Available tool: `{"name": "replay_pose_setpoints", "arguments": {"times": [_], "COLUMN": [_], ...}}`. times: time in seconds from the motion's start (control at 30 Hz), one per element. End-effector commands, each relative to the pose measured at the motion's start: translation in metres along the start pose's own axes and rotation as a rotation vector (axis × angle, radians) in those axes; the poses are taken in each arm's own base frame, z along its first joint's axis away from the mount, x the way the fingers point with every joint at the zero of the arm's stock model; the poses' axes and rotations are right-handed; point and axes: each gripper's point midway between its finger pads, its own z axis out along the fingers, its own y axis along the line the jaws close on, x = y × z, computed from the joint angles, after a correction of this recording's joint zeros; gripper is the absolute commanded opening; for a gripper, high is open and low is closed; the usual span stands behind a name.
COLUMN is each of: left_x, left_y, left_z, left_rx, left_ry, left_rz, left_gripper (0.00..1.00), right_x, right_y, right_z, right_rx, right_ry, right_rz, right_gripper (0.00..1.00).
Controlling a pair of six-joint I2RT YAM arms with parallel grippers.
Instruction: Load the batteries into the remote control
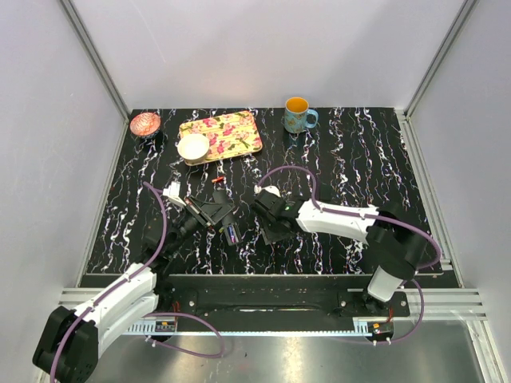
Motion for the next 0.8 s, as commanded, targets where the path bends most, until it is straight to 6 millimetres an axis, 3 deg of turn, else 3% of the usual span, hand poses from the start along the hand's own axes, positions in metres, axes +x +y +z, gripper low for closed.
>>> {"name": "replay_pose_setpoints", "arguments": {"times": [0.0, 0.3, 0.63, 0.77], "left_x": [-0.004, -0.003, -0.002, -0.002], "left_y": [-0.015, -0.013, -0.010, -0.010], "left_z": [0.000, -0.001, -0.001, -0.001], "left_rx": [0.067, 0.062, 0.056, 0.059], "left_ry": [-0.011, -0.009, -0.009, -0.010], "left_rz": [0.019, 0.018, 0.013, 0.014], "left_gripper": [0.00, 0.00, 0.00, 0.00], "right_x": [-0.002, -0.001, 0.004, 0.005], "right_y": [0.006, 0.005, 0.001, -0.001], "right_z": [0.009, 0.020, 0.026, 0.025], "right_rx": [-0.003, 0.018, 0.039, 0.047], "right_ry": [0.003, 0.013, 0.028, 0.028], "right_rz": [-0.007, -0.012, -0.019, -0.016], "right_gripper": [0.46, 0.41, 0.23, 0.08]}}
